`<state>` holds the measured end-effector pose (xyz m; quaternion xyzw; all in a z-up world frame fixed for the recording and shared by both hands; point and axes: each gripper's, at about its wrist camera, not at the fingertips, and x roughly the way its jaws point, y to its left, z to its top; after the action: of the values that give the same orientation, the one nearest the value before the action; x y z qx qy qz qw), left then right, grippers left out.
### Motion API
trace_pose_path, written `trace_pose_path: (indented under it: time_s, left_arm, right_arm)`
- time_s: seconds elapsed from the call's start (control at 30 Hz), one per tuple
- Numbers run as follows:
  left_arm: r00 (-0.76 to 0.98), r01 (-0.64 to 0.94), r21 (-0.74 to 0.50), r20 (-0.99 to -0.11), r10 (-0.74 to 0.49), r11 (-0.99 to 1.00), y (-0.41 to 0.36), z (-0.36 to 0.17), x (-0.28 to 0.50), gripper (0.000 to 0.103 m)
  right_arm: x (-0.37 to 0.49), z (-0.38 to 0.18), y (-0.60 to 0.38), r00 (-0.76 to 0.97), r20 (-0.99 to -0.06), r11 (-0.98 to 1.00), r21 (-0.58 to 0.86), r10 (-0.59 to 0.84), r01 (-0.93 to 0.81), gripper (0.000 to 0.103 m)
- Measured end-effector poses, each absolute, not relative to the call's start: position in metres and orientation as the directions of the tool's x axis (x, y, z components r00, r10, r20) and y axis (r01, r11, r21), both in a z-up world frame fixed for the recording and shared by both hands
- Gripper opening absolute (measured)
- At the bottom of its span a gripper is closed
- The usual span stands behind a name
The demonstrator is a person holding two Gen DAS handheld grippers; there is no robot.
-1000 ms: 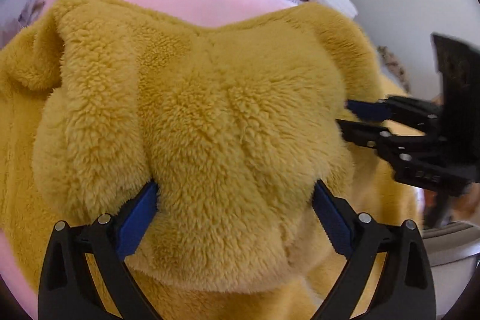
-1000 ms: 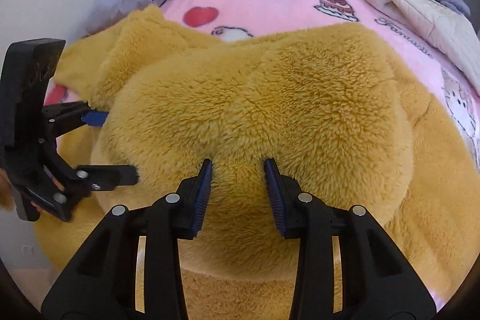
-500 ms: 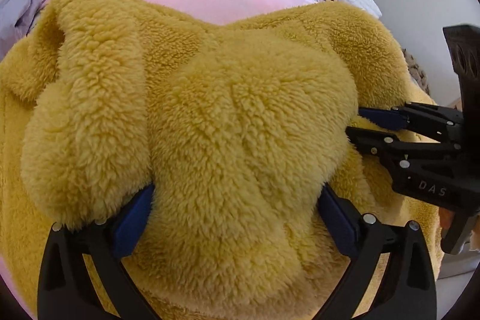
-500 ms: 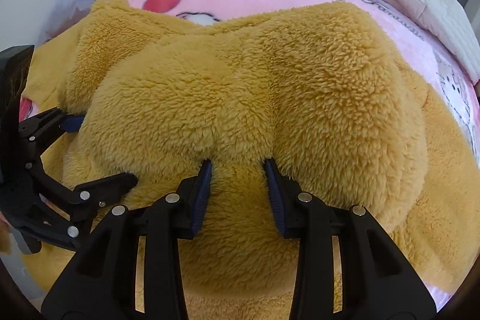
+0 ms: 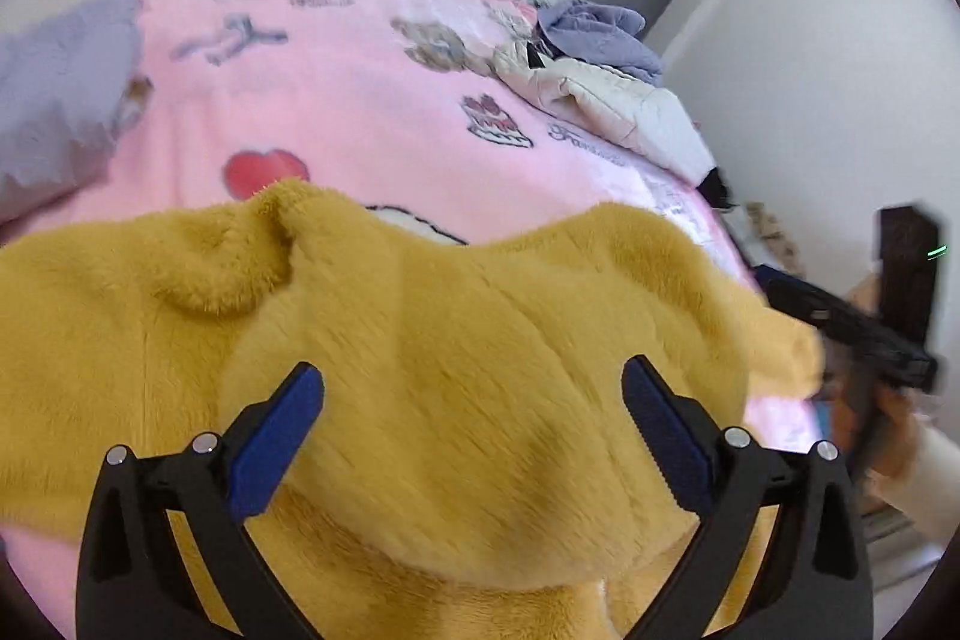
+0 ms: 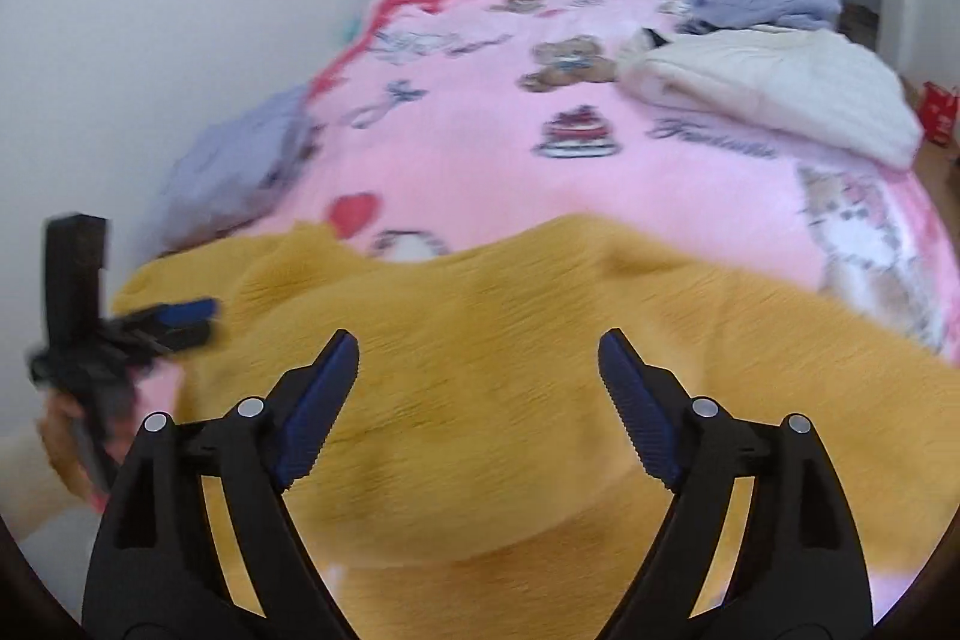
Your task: Fold large clothes
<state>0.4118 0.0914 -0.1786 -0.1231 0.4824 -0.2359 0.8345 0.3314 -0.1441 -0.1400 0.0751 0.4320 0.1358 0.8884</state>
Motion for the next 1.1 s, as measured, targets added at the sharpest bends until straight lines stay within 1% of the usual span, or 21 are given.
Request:
trace_pose_path:
  time_s: [0.03, 0.07, 0.13, 0.2, 0.27, 0.33, 0.37, 0.4, 0.43, 0.47, 0.5, 0.53, 0.57, 0.63, 0.67, 0.73, 0.83, 0.9, 0.97, 1.03, 1.1]
  left_arm:
    - [0.327, 0.261, -0.481, -0.771, -0.546, 0.837, 0.097, -0.188, 0.437, 0.098]
    - [0.261, 0.253, -0.525, -0.772, -0.579, 0.813, 0.103, -0.197, 0.451, 0.098]
    - [0.149, 0.194, -0.604, -0.76, -0.632, 0.773, 0.115, -0.218, 0.479, 0.098]
    - [0.063, 0.142, -0.671, -0.727, -0.684, 0.727, 0.118, -0.236, 0.496, 0.098]
    - [0.029, 0.127, -0.689, -0.716, -0.697, 0.713, 0.115, -0.244, 0.501, 0.098]
    - [0.013, 0.128, -0.671, -0.735, -0.678, 0.73, 0.11, -0.248, 0.5, 0.098]
    - [0.006, 0.132, -0.659, -0.746, -0.666, 0.74, 0.106, -0.25, 0.499, 0.098]
    - [0.007, 0.141, -0.646, -0.757, -0.654, 0.75, 0.104, -0.252, 0.496, 0.097]
    - [0.03, 0.155, -0.63, -0.766, -0.642, 0.761, 0.103, -0.25, 0.494, 0.093]
    - [0.059, 0.165, -0.613, -0.776, -0.628, 0.772, 0.102, -0.246, 0.491, 0.078]
    - [0.101, 0.173, -0.57, -0.801, -0.59, 0.803, 0.103, -0.242, 0.488, 0.068]
    - [0.155, 0.176, -0.528, -0.819, -0.553, 0.831, 0.106, -0.236, 0.485, 0.046]
    - [0.196, 0.18, -0.505, -0.823, -0.534, 0.844, 0.108, -0.231, 0.482, 0.039]
    - [0.252, 0.215, -0.514, -0.792, -0.556, 0.83, 0.111, -0.223, 0.469, 0.04]
    - [0.246, 0.225, -0.512, -0.793, -0.557, 0.829, 0.11, -0.225, 0.462, 0.043]
    - [0.222, 0.225, -0.504, -0.806, -0.548, 0.834, 0.107, -0.235, 0.451, 0.046]
    - [0.261, 0.178, -0.553, -0.771, -0.581, 0.814, 0.112, -0.245, 0.44, 0.047]
    - [0.281, 0.158, -0.566, -0.76, -0.586, 0.809, 0.118, -0.247, 0.438, 0.047]
    - [0.302, 0.179, -0.521, -0.778, -0.55, 0.835, 0.113, -0.244, 0.436, 0.052]
    - [0.318, 0.19, -0.476, -0.797, -0.513, 0.858, 0.107, -0.236, 0.436, 0.057]
    - [0.357, 0.201, -0.445, -0.796, -0.488, 0.873, 0.104, -0.218, 0.432, 0.067]
  right_arm:
    - [0.35, -0.144, -0.153, 0.559, -0.775, 0.956, 0.242, 0.293, -0.167, 0.08]
    - [0.37, -0.151, -0.162, 0.509, -0.801, 0.949, 0.269, 0.316, -0.166, 0.08]
    - [0.402, -0.169, -0.176, 0.406, -0.825, 0.919, 0.369, 0.393, -0.139, 0.08]
    - [0.428, -0.192, -0.185, 0.286, -0.832, 0.877, 0.473, 0.475, -0.083, 0.08]
    - [0.446, -0.219, -0.186, 0.16, -0.815, 0.829, 0.558, 0.557, -0.037, 0.075]
    - [0.445, -0.229, -0.178, 0.12, -0.814, 0.822, 0.567, 0.568, -0.048, 0.037]
    - [0.445, -0.231, -0.174, 0.12, -0.82, 0.828, 0.557, 0.56, -0.062, 0.035]
    - [0.443, -0.232, -0.17, 0.119, -0.822, 0.831, 0.552, 0.556, -0.073, 0.028]
    - [0.441, -0.231, -0.168, 0.127, -0.827, 0.837, 0.542, 0.548, -0.077, 0.023]
    - [0.439, -0.228, -0.166, 0.141, -0.828, 0.84, 0.537, 0.543, -0.079, 0.02]
    - [0.436, -0.217, -0.164, 0.19, -0.83, 0.851, 0.514, 0.525, -0.108, 0.019]
    - [0.433, -0.203, -0.159, 0.246, -0.828, 0.864, 0.478, 0.503, -0.158, 0.018]
    - [0.431, -0.192, -0.155, 0.293, -0.822, 0.872, 0.446, 0.489, -0.203, 0.018]
    - [0.417, -0.156, -0.14, 0.415, -0.783, 0.877, 0.342, 0.464, -0.337, 0.018]
    - [0.41, -0.148, -0.132, 0.429, -0.779, 0.872, 0.301, 0.458, -0.385, 0.018]
    - [0.408, -0.162, -0.132, 0.382, -0.826, 0.891, 0.283, 0.415, -0.356, 0.018]
    - [0.4, -0.22, -0.153, 0.252, -0.9, 0.924, 0.299, 0.357, -0.239, 0.02]
    - [0.39, -0.245, -0.166, 0.241, -0.882, 0.912, 0.371, 0.405, -0.176, 0.022]
    - [0.385, -0.245, -0.168, 0.28, -0.862, 0.906, 0.397, 0.423, -0.147, 0.027]
    - [0.379, -0.229, -0.164, 0.334, -0.855, 0.917, 0.367, 0.398, -0.154, 0.039]
    - [0.371, -0.203, -0.158, 0.416, -0.823, 0.922, 0.343, 0.387, -0.181, 0.048]
